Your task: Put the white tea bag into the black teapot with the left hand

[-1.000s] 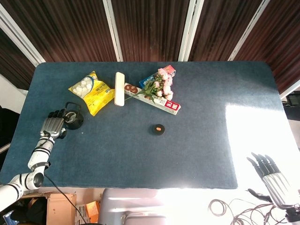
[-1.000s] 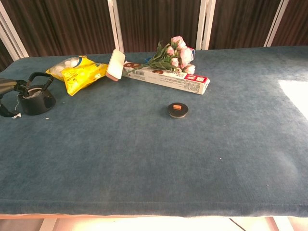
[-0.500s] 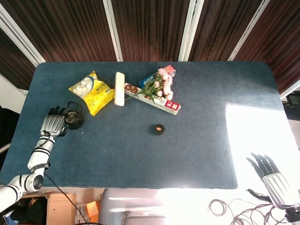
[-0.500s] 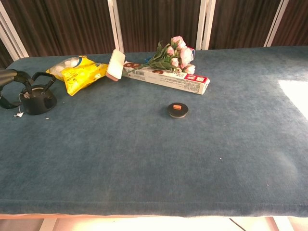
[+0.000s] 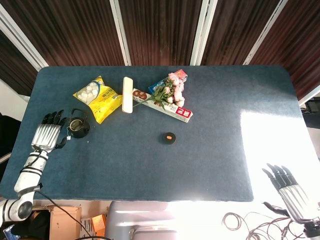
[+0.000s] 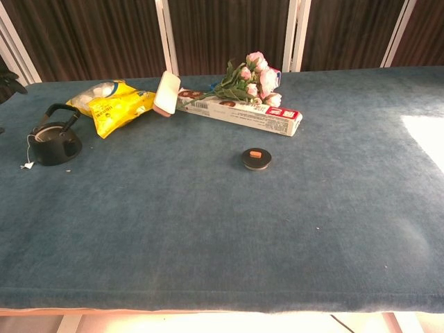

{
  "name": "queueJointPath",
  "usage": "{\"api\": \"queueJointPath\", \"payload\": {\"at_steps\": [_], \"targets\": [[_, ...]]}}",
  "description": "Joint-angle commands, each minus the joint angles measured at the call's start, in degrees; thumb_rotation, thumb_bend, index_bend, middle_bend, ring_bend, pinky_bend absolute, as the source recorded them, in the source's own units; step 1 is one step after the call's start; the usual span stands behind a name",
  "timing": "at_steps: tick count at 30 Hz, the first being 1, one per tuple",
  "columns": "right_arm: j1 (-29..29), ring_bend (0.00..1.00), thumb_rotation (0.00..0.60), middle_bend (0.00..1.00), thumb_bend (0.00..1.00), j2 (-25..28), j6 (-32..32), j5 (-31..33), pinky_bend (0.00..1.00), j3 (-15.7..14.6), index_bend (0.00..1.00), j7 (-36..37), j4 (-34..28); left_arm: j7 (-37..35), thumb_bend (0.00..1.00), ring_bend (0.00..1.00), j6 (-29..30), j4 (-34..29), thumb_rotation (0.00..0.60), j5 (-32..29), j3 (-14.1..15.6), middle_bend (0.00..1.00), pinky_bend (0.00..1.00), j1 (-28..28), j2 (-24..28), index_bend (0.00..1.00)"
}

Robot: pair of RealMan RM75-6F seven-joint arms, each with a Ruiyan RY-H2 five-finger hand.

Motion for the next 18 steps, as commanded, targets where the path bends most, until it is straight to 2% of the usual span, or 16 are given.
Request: {"api": "queueJointPath", "payload": {"at_steps": [1, 4, 8, 10, 12, 18], "targets": [[0.0, 0.0, 0.6, 0.0, 0.11, -0.16, -0.19, 0.11, 0.0, 0.03, 0.0, -0.48, -0.12, -9.0, 0.28, 0.0, 12.95, -10.4, 0.6, 11.02, 4.52, 0.0, 0.09, 9.87, 7.77, 0.06], [0.07, 0.0, 0.6, 0.0, 0.11, -0.42, -0.56, 0.1, 0.0, 0.01, 0.0, -1.28, -0.3, -16.01, 0.22, 0.0, 20.72, -9.98, 0.6, 18.25, 8.3, 0.0, 0.09, 15.64, 7.61, 0.04], [0.18, 0.0, 0.6, 0.0, 0.11, -0.91, -1.21, 0.08, 0.0, -0.01, 0.0, -2.88, -0.73, -24.94, 0.15, 0.0, 30.61, -3.85, 0.6, 25.83, 12.64, 0.0, 0.09, 22.92, 2.26, 0.04], [0.28, 0.0, 0.6, 0.0, 0.11, -1.11, -1.61, 0.14, 0.0, 0.0, 0.0, -3.72, -0.85, -24.8, 0.12, 0.0, 30.92, -2.33, 0.6, 28.01, 14.21, 0.0, 0.09, 23.85, 1.75, 0.04], [0.3, 0.0, 0.6, 0.0, 0.11, -1.18, -1.83, 0.19, 0.0, -0.03, 0.0, -4.14, -1.13, -24.11, 0.1, 0.0, 31.83, -1.55, 0.6, 29.44, 14.04, 0.0, 0.09, 24.02, 1.0, 0.04], [-0.23, 0.0, 0.6, 0.0, 0.11, -1.48, -1.15, -0.24, 0.0, -0.32, 0.0, -5.18, -1.08, -22.72, 0.1, 0.0, 28.19, -1.78, 0.6, 29.02, 13.43, 0.0, 0.09, 23.13, 0.88, 0.04]]}}
